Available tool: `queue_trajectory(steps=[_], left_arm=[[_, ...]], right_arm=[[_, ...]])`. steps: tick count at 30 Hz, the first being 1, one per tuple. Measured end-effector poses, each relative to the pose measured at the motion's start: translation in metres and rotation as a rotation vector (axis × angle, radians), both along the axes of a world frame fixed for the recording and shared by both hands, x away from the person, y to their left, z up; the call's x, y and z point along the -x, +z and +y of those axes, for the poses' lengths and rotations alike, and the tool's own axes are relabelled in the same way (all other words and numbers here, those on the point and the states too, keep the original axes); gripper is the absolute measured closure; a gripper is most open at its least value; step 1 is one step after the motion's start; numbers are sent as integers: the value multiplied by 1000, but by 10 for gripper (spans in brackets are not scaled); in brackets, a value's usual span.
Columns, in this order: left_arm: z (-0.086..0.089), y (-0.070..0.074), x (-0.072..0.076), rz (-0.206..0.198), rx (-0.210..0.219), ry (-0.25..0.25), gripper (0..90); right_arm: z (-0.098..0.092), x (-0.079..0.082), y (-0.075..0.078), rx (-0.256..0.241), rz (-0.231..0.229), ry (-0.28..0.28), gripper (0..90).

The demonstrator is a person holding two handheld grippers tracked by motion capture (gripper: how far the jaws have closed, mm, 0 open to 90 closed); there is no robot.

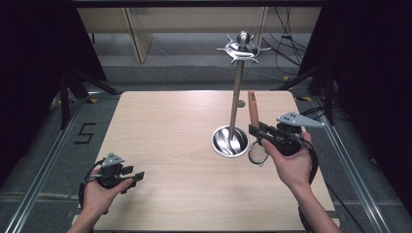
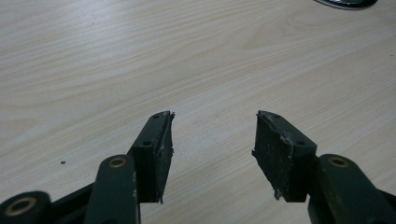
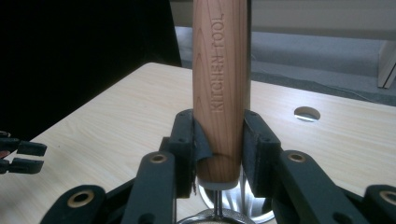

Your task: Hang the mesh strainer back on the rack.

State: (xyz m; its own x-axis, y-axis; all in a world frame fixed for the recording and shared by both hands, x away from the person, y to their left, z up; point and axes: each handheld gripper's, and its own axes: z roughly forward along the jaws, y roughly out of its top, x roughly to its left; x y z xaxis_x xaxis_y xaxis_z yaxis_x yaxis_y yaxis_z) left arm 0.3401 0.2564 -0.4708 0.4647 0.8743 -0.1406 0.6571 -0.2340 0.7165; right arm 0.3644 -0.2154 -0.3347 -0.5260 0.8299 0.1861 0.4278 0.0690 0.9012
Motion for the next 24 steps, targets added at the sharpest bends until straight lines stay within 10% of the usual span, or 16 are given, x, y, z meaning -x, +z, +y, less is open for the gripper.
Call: queue_trajectory(steps=[24], left_arm=[[2,2,1,-7,4,-1,456]], right_arm=[[-13,-7,17,-7,-60,-17,692]])
